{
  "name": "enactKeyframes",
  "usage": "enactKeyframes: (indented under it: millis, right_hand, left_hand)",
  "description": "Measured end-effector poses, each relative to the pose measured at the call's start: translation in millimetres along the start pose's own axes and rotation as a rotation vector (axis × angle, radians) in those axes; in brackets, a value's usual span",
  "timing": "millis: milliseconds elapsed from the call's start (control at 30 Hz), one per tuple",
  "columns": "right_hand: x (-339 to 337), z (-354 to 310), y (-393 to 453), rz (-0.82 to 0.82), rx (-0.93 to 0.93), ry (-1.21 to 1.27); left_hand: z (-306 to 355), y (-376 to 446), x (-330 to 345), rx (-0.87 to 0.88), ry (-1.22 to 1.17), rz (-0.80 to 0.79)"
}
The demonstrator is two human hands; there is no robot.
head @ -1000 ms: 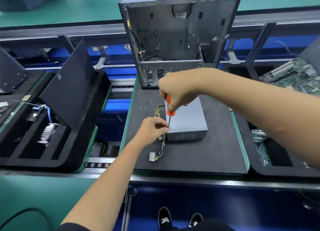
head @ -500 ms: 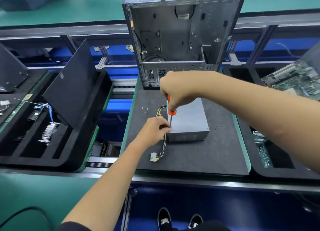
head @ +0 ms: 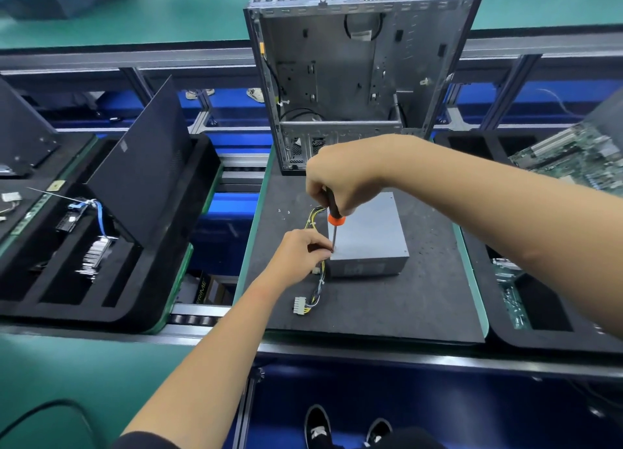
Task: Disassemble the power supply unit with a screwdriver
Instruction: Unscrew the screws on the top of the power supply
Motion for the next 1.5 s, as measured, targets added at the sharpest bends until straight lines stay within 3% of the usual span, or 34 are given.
enactKeyframes:
  millis: [300, 567, 700, 767, 900, 1033, 1167, 1400, 1500]
  right_hand:
    - [9, 4, 8, -0.054, 0.232, 0.023]
    - [7, 6, -4, -0.070, -0.027, -0.013]
    - [6, -1, 1, -0.026, -0.096, -0.040]
    - [4, -1, 4, 0.004, -0.043, -0.041]
    - [3, 14, 4, 0.016, 0.183, 0.189]
    - [-7, 21, -2, 0.167, 0.188, 0.275]
    - [4, 11, -3, 0.119, 0.218, 0.437]
    - [-1, 34, -6, 0.154, 0.405, 0.413]
    - [-3, 43, -9, 0.245, 0.442, 0.414]
  left_hand:
    - [-8, -1, 0, -0.083, -0.095, -0.034]
    - [-14, -3, 3, -0.139, -0.166, 0.024]
    - [-9, -3, 4, -0.078, -0.117, -0.001]
    - [-4, -3, 4, -0.008, -0.043, 0.025]
    - [0, 1, 3, 0.047, 0.042, 0.013]
    - [2, 2, 3, 0.050, 0.066, 0.016]
    - [-1, 0, 2, 0.007, 0.011, 0.004]
    - [-2, -9, 0, 0.082, 0.060, 0.014]
    - [3, -14, -1, 0.228, 0.131, 0.044]
Point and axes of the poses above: each hand's wrist, its own y-axis towards the middle knuckle, its own x-axis out of the palm, z = x × y, the point moved 6 cm from there along y, towards the middle knuckle, and after that the axes turned 13 degrees about z, right-handed, at the moved point
